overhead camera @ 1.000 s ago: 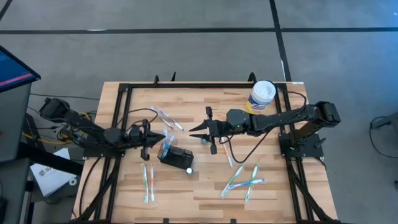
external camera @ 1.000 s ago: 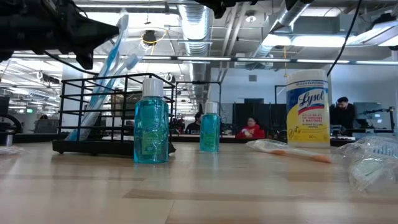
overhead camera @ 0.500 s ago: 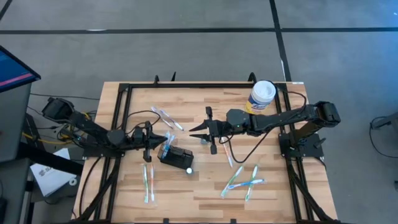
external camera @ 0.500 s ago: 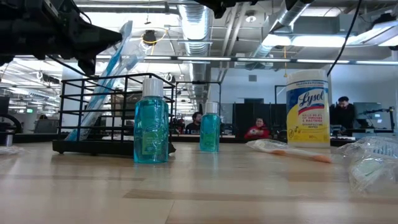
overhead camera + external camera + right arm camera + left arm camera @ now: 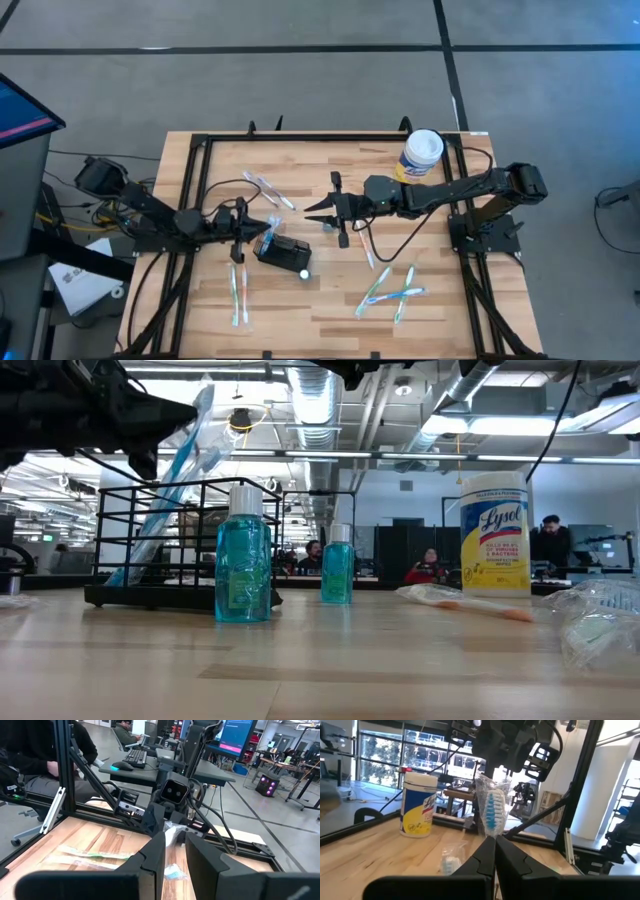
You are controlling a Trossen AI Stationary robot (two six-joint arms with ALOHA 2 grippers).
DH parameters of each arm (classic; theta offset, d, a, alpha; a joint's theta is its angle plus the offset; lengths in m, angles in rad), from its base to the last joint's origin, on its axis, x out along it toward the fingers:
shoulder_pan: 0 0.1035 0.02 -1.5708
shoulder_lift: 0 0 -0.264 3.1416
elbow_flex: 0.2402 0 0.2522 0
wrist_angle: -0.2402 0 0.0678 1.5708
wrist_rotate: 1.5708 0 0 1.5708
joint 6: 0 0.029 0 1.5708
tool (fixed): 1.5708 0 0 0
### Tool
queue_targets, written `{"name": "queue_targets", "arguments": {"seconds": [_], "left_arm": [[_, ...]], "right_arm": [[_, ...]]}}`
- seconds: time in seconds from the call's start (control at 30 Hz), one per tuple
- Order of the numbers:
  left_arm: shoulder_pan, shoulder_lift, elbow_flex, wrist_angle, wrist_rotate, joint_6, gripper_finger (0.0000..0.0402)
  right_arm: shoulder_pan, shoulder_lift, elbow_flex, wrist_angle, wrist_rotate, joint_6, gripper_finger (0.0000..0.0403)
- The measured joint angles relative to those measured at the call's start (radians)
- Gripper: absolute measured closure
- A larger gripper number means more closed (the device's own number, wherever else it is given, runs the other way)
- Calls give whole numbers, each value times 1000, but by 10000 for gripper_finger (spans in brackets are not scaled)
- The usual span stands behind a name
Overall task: Pick & Place toothbrushing station
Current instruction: Put the left blue toothbrush into the left compartment of the wire organizer
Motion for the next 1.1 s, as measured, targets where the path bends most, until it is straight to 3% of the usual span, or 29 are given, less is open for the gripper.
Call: {"name": "queue_targets", "arguments": {"seconds": [0.27,0.9,1.1], "left_arm": [[0,83,0,30,9,-3,402],[0,78,0,-36,33,18,402],[0,13,0,-115,33,14,402]], "right_arm": [[0,0,0,0,0,0,336],[0,0,0,-12,0,0,336],[0,0,0,-14,0,0,336]]}}
